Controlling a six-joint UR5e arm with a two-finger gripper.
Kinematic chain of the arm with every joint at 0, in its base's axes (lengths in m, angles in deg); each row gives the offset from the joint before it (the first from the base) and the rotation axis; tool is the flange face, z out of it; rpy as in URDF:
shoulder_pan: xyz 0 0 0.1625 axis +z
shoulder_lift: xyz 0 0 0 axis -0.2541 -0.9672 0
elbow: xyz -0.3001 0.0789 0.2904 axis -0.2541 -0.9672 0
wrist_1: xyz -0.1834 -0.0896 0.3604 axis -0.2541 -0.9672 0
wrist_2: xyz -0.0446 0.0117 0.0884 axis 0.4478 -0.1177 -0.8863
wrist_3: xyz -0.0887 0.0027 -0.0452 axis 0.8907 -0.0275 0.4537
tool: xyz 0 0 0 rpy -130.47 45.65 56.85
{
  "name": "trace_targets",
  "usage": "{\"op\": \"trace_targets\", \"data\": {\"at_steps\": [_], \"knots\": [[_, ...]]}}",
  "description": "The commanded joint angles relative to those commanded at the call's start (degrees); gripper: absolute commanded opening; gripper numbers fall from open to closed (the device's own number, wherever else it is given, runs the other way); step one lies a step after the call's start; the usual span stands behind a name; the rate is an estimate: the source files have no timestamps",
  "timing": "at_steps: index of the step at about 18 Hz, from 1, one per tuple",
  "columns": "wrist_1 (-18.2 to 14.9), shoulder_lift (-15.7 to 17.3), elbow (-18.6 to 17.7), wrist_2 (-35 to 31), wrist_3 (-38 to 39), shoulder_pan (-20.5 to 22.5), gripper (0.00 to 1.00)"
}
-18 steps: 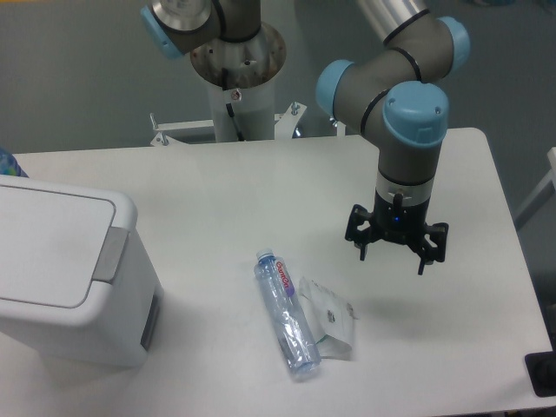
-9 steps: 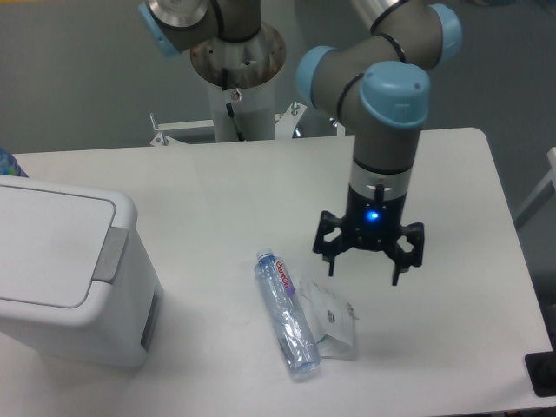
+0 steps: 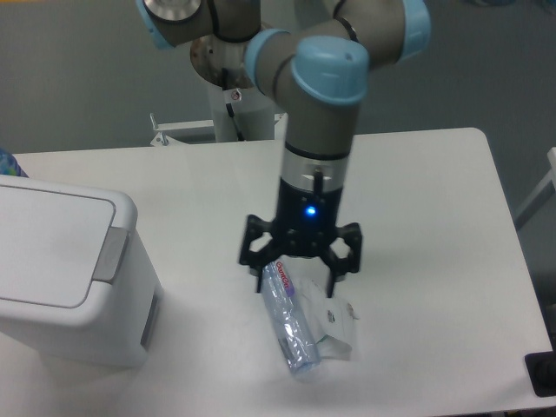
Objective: Open the trash can
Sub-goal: 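Lower the gripper onto the lid edge of the white trash can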
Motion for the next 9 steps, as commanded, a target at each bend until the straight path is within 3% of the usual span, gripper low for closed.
{"op": "trace_targets", "data": {"at_steps": [9], "knots": [[-0.26, 2.63, -0.08, -0.79, 4.66, -6.68, 1.00]]}}
